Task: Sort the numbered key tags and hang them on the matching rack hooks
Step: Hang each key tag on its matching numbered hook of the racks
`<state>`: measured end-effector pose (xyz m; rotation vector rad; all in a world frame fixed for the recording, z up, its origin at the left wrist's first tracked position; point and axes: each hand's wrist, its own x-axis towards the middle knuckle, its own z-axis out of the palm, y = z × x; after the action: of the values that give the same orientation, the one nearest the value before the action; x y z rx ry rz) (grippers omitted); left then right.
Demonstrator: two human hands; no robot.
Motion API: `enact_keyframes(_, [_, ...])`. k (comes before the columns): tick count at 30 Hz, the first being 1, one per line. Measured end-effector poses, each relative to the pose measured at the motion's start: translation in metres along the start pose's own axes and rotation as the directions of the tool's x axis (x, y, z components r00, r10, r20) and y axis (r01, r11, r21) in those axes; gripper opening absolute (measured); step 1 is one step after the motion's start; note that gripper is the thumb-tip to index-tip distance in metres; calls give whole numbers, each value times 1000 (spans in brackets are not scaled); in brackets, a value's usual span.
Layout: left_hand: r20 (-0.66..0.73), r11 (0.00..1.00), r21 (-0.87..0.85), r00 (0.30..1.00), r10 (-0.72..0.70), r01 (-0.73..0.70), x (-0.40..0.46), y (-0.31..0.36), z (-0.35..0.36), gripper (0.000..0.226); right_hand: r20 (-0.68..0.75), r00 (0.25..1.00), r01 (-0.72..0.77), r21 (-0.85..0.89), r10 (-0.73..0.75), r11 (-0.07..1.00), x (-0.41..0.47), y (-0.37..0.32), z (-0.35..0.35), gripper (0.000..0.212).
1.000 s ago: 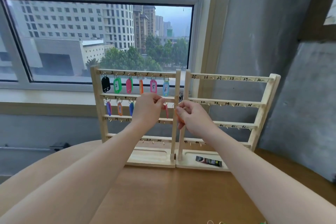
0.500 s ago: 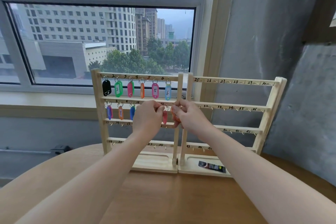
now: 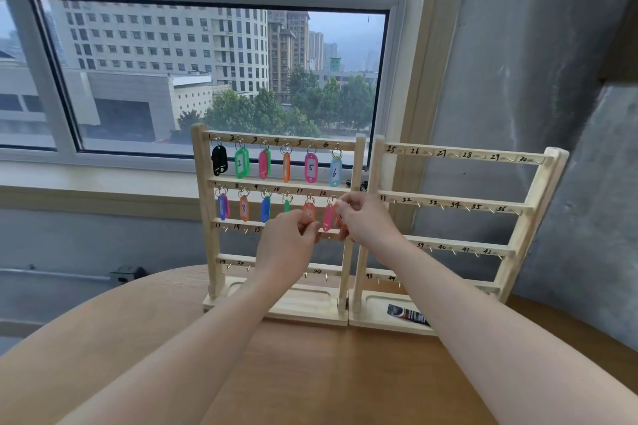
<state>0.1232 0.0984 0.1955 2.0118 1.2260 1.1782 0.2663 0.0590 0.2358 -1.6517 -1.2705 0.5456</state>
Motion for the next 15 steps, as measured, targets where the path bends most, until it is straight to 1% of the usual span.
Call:
enact_keyframes(4, [25, 1000, 1, 999, -24, 24, -14, -10, 0, 19, 2, 1000, -26, -21, 26, 999, -3, 5, 1, 25])
enact_keyframes(6, [53, 999, 12, 997, -47, 46, -23, -16, 1, 21, 24, 998, -53, -56, 54, 997, -8, 12, 1, 27])
enact_keyframes(9, [116, 997, 11, 990, -83, 82, -40, -23, 3, 17, 72, 993, -88, -128, 97, 988, -25, 28, -1, 28])
enact_keyframes(11, [167, 993, -39, 980, -106, 114, -53, -26, 6, 16, 80, 990, -102, -140, 114, 985, -44, 38, -6, 28])
enact_keyframes(13, [237, 985, -79, 963, -129, 151, -68, -29, 12, 17, 56, 988, -136, -144, 145, 980, -68, 46, -14, 29])
enact_keyframes(15, [336, 986, -48, 932, -134, 159, -88, -32, 23, 15, 55, 983, -162, -210, 177, 964, -95, 59, -21, 29])
